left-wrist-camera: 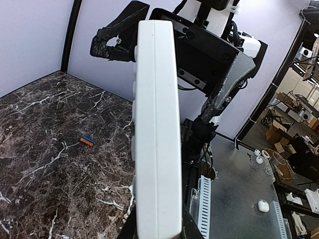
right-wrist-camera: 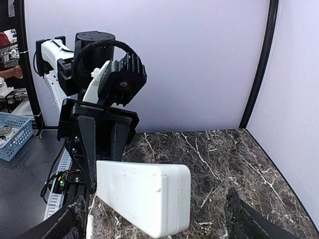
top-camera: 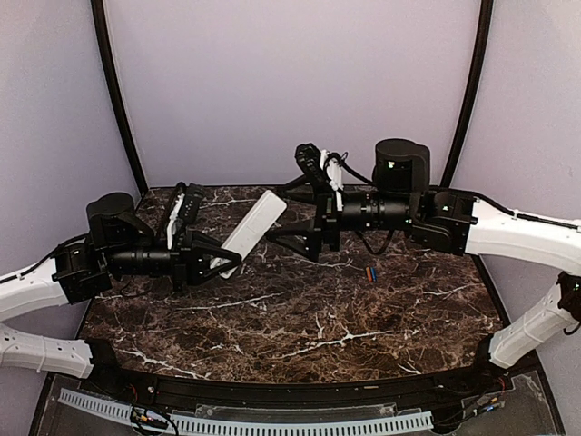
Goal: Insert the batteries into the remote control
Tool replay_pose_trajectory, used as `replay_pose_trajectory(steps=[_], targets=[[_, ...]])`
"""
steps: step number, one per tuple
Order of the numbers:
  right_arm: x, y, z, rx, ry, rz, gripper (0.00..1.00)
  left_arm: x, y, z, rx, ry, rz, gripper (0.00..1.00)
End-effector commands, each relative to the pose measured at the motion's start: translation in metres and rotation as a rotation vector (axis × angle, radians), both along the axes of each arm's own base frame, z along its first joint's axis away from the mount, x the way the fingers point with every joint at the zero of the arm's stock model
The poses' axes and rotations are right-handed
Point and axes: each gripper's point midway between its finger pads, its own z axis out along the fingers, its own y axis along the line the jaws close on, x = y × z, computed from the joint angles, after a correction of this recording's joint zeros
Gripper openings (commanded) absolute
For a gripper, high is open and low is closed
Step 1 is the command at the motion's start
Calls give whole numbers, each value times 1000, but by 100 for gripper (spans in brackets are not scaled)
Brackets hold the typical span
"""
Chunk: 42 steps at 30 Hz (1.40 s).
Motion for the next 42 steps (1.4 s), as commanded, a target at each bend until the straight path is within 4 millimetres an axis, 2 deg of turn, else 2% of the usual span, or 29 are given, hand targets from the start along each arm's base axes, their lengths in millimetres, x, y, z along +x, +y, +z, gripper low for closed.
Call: replay_pose_trajectory(steps=[1,8,10,16,20,24,27,30,36,38,39,41,42], targets=[[0,18,23,86,-23,22,92,-3,-2,10,-61,-8,-18,0],[7,28,20,98,25,10,83,-3,-3,9,-70,-9,-19,0],[8,30,19,98,38,11,75,-3,-3,9,-71,-15,-21,0],[12,33,10,62,82,-5,43,-5,-3,12,-74,-31,-32,0],[12,31,6,41,104,-13,36,-6,-1,12,-74,-38,-31,0],[16,23,11,47,124,-29,27,-7,3,13,-82,-49,-24,0],[18,17,15,60,147,-27,16,-9,5,14,-90,-56,-24,0],[16,14,19,69,170,8,0,-9,5,12,-85,-59,-22,0],[4,17,21,55,252,126,0,-6,3,10,-67,-74,-19,0],[3,23,16,43,270,129,0,-1,0,10,-53,-81,-9,9],[3,25,14,40,272,126,0,1,-2,10,-50,-81,-9,23],[2,27,12,41,272,123,0,5,-9,10,-45,-77,-15,31],[1,28,13,45,273,124,0,6,-11,12,-50,-76,-16,32]])
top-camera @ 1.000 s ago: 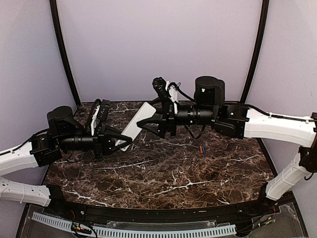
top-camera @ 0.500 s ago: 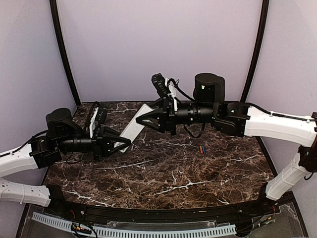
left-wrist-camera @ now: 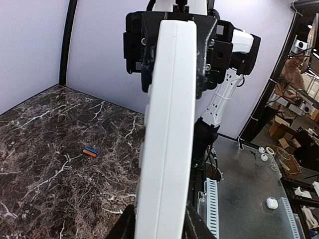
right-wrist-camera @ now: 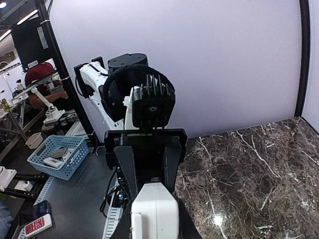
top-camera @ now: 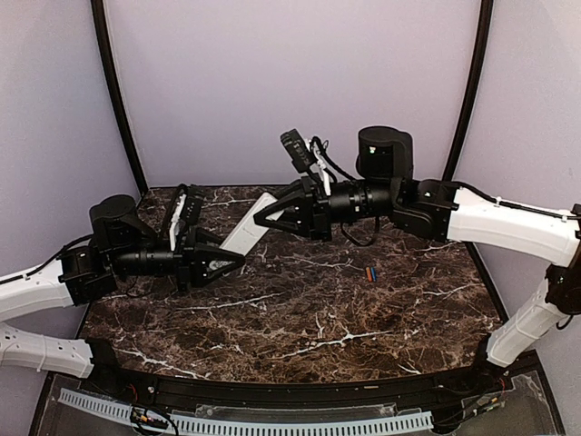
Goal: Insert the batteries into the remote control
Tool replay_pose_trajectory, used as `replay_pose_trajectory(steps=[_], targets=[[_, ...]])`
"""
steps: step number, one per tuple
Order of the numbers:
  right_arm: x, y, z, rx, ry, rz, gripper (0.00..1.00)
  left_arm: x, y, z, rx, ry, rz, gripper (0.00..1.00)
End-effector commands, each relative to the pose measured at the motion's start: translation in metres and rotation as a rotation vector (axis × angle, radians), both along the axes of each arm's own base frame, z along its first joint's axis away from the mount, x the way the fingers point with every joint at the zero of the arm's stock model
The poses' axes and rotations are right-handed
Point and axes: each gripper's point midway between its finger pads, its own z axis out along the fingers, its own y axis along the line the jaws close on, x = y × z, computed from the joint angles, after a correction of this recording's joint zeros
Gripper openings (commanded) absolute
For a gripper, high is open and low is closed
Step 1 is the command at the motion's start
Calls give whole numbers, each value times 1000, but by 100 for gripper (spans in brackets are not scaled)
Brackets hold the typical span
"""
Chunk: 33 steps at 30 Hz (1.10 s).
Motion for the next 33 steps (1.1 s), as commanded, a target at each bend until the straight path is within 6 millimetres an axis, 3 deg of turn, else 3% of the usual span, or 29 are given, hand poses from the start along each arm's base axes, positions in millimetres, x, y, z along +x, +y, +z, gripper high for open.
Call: replay_pose_trajectory(steps=[1,6,7,10,13,18,26,29,33], targets=[[16,7,-1,9,-21,-70,0,9,-10,12,-28,9,8,32],[15,5,0,10,-16,-70,0,10,-12,16,-50,-5,4,37],[15,5,0,7,-16,-66,0,10,-12,17,-51,-7,5,34],[13,6,-2,-6,-19,-53,0,10,-11,19,-57,-15,9,5],[17,5,-3,-20,-34,-76,0,8,-10,18,-61,-16,6,0],[28,-2,0,-29,-79,-160,33,10,-8,16,-63,27,23,0],[30,-6,2,-37,-108,-187,61,6,-7,15,-69,78,14,0],[30,-6,5,-26,-125,-189,65,6,-9,10,-54,87,6,0],[33,-6,11,-17,-141,-204,60,5,-11,9,-47,89,-8,0]])
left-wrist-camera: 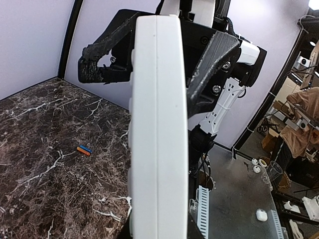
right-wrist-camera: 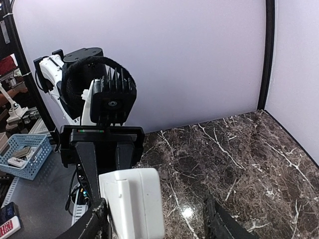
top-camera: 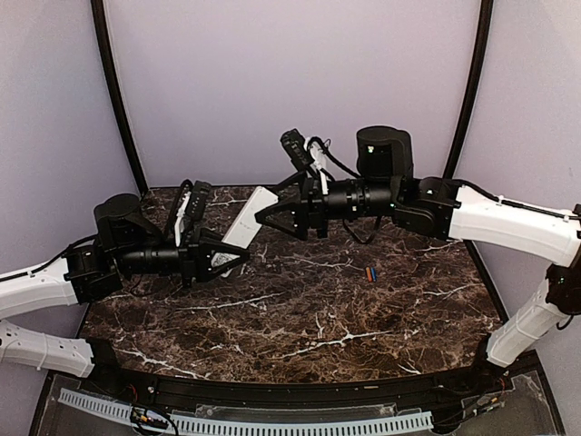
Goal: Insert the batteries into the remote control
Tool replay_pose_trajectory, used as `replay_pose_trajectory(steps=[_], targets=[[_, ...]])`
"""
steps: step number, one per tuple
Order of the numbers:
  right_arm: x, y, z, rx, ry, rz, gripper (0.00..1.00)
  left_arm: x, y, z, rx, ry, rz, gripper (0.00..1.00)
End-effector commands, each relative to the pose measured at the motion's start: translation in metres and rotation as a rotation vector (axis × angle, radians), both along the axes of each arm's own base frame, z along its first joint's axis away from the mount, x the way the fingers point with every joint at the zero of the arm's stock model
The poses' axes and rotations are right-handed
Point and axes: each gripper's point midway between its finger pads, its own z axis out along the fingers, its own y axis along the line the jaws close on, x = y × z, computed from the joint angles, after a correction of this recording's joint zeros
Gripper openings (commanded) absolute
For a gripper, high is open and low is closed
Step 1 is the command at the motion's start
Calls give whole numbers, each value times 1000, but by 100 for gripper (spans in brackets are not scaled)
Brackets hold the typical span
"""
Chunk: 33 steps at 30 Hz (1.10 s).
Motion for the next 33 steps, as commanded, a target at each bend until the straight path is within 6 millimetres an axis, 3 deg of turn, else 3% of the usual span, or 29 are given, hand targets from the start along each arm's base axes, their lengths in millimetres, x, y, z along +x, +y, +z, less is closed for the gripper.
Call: replay_pose_trajectory(steps=[1,5,9,15,18,22,26,33], targets=[[2,-4,23,41,-56,-26,57,-5,-1,8,-22,-11,-29,0],[3,-3,24,31,-55,-24,37,-7,-2,8,-19,-11,-42,0],[2,-5,24,21,-43,-11,24,-9,-2,4,-6,-7,-52,0],[3,-12,23,7,-22,1,16,-11,1,5,-4,-25,-52,0],[3,-16,23,5,-20,-5,20,-10,2,3,7,-28,-50,0],[2,-16,23,-1,-21,2,42,-10,2,-1,20,-23,-47,0],[0,-21,28,2,-45,-5,54,-10,2,-1,19,-22,-44,0],[-9,-32,41,15,-100,8,60,-9,2,-2,29,-32,-39,0]])
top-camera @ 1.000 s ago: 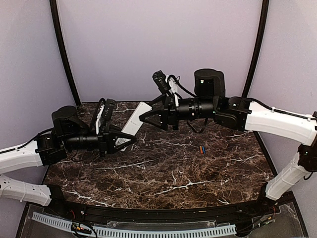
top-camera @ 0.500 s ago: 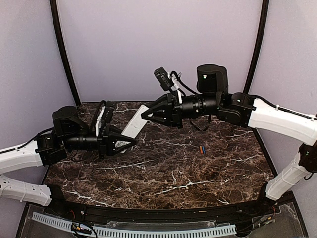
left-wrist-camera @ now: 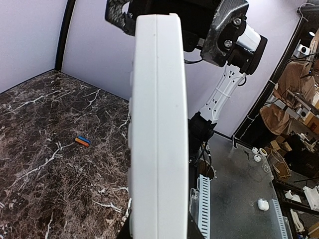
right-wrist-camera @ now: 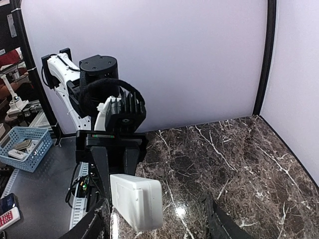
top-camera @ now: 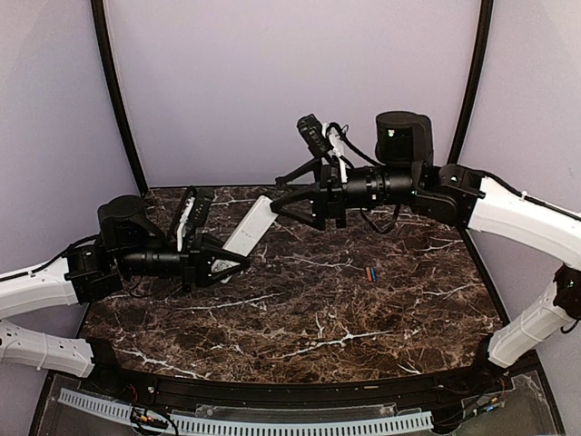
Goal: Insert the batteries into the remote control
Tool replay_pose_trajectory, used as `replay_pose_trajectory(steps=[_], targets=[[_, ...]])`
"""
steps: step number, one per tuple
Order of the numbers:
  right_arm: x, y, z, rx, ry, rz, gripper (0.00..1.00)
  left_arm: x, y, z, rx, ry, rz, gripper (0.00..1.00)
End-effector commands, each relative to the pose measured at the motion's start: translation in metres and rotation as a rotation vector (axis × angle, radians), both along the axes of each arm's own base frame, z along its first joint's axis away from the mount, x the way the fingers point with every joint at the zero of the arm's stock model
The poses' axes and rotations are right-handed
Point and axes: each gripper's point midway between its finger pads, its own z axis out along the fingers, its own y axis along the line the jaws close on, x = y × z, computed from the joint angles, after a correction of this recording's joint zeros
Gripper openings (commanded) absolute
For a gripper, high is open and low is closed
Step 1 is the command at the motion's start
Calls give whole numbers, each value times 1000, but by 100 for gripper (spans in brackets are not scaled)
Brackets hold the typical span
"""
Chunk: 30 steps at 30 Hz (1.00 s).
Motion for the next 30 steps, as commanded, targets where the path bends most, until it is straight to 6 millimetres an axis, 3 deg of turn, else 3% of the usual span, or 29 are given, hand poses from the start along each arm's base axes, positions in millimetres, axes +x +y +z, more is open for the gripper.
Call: replay_pose_trajectory(steps=[1,11,23,25,28,30], targets=[[-8,-12,23,37,-57,6,58,-4,2,9,-16,-27,-8,0],[-10,3,8,7,8,44,41,-2,-1,11,-17,-30,-12,0],[-13,10,-1,-14,51,61,4,-1,-2,10,-13,-39,-11,0],[-13,11,-5,-26,63,67,3,0,-2,11,-15,-41,-4,0],[-13,11,-10,-49,88,62,17,1,-1,15,-27,-50,4,0],[-12,10,-11,-57,99,57,19,1,-1,14,-25,-51,7,0]])
